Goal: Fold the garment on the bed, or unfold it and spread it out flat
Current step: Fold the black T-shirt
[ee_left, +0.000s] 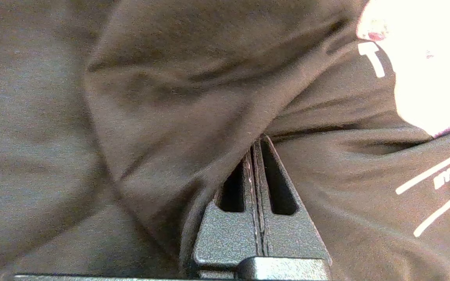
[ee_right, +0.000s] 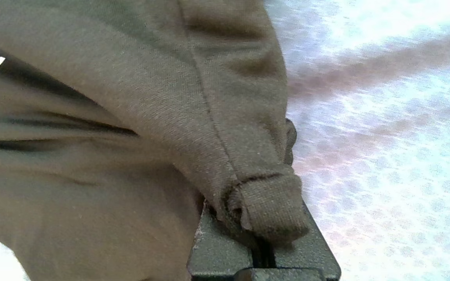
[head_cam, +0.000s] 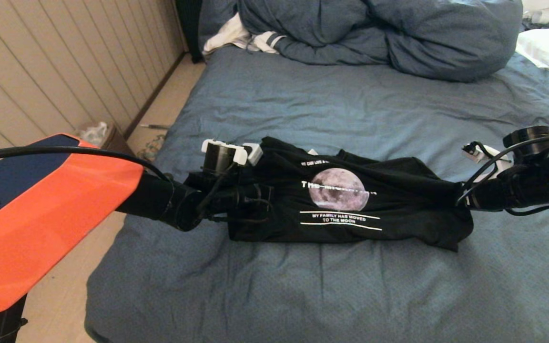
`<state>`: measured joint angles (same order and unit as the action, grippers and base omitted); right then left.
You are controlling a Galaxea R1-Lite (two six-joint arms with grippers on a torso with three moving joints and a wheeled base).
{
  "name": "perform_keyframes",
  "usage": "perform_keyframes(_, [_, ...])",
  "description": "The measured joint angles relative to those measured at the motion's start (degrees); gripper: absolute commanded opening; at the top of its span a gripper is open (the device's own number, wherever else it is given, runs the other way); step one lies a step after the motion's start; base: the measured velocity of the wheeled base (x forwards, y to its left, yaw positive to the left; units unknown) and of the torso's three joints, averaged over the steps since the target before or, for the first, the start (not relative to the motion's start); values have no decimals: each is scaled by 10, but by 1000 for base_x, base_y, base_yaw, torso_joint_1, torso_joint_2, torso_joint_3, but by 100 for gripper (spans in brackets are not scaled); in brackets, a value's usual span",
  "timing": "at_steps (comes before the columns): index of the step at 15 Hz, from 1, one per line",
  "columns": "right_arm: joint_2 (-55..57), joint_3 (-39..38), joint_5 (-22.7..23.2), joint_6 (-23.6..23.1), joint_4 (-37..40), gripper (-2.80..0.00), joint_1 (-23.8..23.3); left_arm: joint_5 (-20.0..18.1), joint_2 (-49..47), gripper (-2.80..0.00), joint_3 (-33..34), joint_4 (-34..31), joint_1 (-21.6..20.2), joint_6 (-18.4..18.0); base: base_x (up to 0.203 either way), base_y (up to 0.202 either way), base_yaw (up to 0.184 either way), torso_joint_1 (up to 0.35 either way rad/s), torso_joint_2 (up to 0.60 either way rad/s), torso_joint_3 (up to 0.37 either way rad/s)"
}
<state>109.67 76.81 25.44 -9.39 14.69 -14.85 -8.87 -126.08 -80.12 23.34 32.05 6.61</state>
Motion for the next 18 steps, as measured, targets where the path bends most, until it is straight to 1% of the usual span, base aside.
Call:
perform_keyframes(4, [0,1,0,-1,0,-280,-7,0,2,-280,2,1,-5,0,0,0,0,0,0,0])
perform_keyframes(11, [1,0,-1,-1,0,-280,-5,-5,22,-280,3,1,-49,-1,0,0,0,0,0,0])
perform_keyframes(14, [1,0,-2,-1,0,-280,-3,-4,38,-280,19,0,-53,-3,0,0,0,0,0,0])
perform_keyframes(16, [1,-1,-1,-1,0,-280,-3,-5,51,-280,31,1,-57,-11,0,0,0,0,0,0])
perform_keyframes(18, [1,-3,0,0,0,-280,-1,-5,65,-280,24,-4,-59,-12,0,0,0,0,0,0])
